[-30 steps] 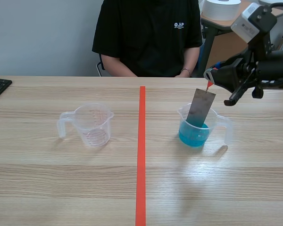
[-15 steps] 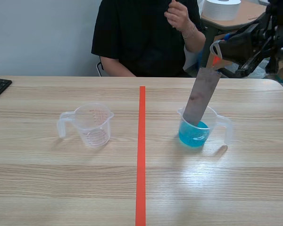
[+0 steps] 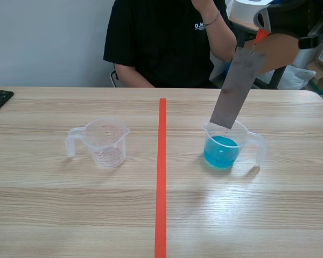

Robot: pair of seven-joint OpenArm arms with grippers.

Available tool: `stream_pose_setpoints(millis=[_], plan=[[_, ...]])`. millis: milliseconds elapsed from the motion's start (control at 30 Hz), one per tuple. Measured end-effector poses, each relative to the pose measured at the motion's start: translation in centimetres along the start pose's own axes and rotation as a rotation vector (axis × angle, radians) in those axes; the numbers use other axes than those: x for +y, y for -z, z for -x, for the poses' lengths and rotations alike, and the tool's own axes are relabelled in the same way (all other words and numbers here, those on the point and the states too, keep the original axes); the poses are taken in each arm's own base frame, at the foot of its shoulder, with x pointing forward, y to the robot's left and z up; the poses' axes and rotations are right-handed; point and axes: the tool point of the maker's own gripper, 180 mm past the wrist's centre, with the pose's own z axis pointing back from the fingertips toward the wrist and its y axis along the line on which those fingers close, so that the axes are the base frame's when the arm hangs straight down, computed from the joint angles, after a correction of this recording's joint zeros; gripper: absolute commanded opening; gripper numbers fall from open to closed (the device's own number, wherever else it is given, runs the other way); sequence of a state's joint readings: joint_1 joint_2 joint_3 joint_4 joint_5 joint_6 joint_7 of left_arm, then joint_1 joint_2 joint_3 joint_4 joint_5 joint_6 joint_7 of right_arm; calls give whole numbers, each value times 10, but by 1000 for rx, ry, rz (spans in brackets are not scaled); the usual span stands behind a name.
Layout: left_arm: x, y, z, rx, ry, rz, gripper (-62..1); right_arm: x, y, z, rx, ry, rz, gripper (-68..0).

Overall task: Do the redox reaction experiment.
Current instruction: 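Raise the plate and point at it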

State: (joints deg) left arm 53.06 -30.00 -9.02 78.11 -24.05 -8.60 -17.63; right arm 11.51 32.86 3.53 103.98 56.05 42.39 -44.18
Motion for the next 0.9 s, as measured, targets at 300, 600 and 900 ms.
stream_pose_setpoints(millis=[300, 600, 900], plan=[[-1, 0, 0, 0, -3, 7, -560, -8, -15, -8, 2, 12, 24, -658], [-2, 0, 0, 0, -4, 10, -560, -13, -19, -9, -1, 12, 42, -658], [-11, 0, -1, 0, -16, 72, -560, -13, -19, -9, -1, 12, 42, -658]])
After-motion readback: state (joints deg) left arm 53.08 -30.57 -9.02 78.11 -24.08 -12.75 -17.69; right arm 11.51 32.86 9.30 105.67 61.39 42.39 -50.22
